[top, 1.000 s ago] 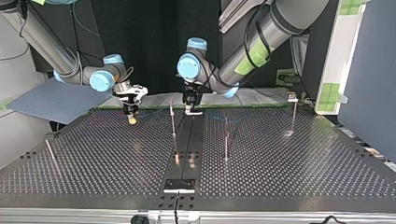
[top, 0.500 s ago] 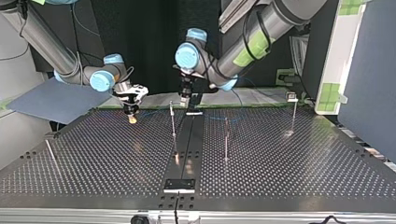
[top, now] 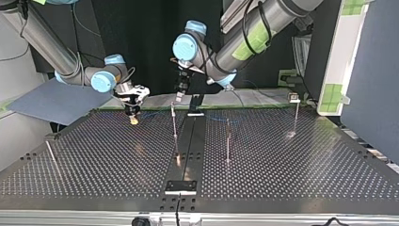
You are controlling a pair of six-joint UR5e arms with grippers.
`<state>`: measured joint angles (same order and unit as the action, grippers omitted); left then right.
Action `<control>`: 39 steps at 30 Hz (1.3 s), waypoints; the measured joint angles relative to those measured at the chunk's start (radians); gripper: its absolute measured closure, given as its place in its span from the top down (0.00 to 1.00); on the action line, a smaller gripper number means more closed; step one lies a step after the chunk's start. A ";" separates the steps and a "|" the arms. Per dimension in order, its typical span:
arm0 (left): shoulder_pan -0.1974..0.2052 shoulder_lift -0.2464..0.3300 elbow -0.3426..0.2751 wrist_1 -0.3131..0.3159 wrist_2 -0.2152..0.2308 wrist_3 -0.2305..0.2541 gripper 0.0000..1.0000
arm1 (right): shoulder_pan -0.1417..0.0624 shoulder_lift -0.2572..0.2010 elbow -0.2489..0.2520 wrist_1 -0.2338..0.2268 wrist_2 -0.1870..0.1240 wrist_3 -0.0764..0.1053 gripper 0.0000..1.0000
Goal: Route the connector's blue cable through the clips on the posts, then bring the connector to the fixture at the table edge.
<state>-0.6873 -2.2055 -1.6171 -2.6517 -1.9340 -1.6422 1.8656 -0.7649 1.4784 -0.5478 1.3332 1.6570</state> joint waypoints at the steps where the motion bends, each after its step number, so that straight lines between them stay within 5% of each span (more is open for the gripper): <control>1: -0.002 0.002 -0.002 0.000 -0.001 0.000 1.00 | 0.000 0.000 0.000 0.000 0.000 0.000 0.08; 39: 0.000 0.004 -0.011 0.001 -0.015 -0.040 1.00 | 0.005 0.000 0.000 0.007 -0.004 -0.001 0.08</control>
<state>-0.6877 -2.2018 -1.6281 -2.6503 -1.9485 -1.6826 1.8705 -0.7649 1.4783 -0.5404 1.3287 1.6565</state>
